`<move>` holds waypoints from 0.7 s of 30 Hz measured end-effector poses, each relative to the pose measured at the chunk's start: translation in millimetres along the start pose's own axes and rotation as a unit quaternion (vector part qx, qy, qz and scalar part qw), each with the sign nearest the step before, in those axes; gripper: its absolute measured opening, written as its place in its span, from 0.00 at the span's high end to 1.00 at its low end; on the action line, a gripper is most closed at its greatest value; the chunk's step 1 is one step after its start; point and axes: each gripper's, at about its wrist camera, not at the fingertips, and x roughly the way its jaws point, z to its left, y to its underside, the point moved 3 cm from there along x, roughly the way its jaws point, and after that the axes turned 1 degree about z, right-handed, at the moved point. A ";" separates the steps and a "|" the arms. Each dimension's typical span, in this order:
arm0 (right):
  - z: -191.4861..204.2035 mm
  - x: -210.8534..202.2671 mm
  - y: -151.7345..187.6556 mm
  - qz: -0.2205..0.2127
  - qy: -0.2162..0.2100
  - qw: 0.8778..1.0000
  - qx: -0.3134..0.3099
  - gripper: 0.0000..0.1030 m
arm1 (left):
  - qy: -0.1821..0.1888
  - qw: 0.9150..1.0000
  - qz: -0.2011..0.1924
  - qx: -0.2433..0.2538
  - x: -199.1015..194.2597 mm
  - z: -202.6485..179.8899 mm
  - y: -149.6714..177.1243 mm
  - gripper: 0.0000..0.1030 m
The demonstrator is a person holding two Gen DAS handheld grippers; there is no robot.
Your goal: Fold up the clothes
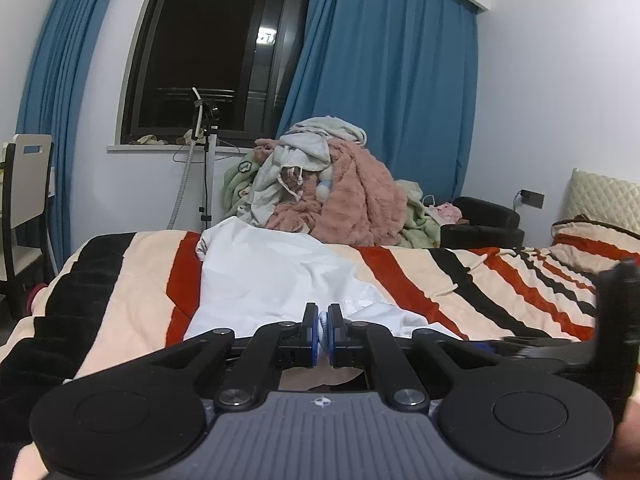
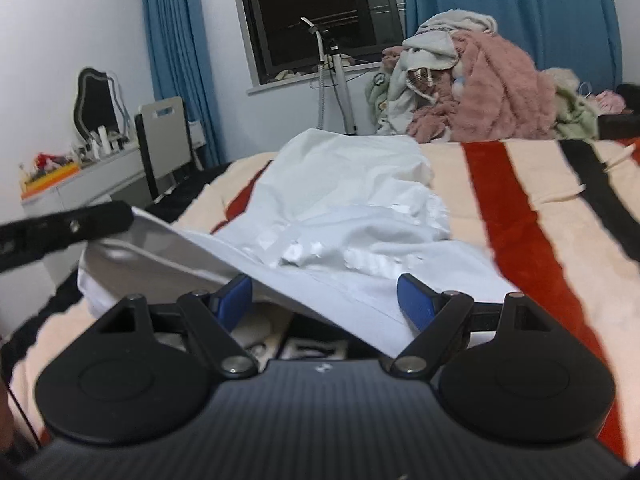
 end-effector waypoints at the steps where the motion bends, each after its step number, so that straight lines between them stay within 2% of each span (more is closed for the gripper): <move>1: -0.5 4.0 -0.2 0.000 0.000 1.000 -0.001 0.21 | 0.000 1.000 0.001 0.002 0.4 -0.7 0.6 0.95; 5: -15.0 8.7 0.8 -0.002 0.035 0.999 0.028 0.21 | 0.002 1.000 0.003 0.007 1.8 -2.4 1.7 0.95; 10: -46.0 10.9 8.4 0.046 0.126 0.989 0.066 0.22 | -0.004 1.000 0.001 0.013 3.2 -4.0 2.7 0.96; 12: -55.8 8.2 11.6 0.051 0.158 0.983 0.077 0.22 | -0.009 1.000 0.003 0.013 4.7 -3.6 3.5 0.96; 15: -63.0 -3.6 8.0 0.024 0.227 0.970 0.079 0.21 | -0.015 1.000 0.005 0.009 5.1 -1.1 3.3 0.96; 18: -68.1 -28.1 -1.6 -0.039 0.289 0.954 0.066 0.21 | -0.012 1.000 0.015 0.009 7.9 -1.0 5.1 0.96; 21: -64.3 -45.7 -11.0 -0.093 0.300 0.948 0.055 0.21 | -0.005 1.000 0.028 0.010 11.8 -1.9 7.9 0.96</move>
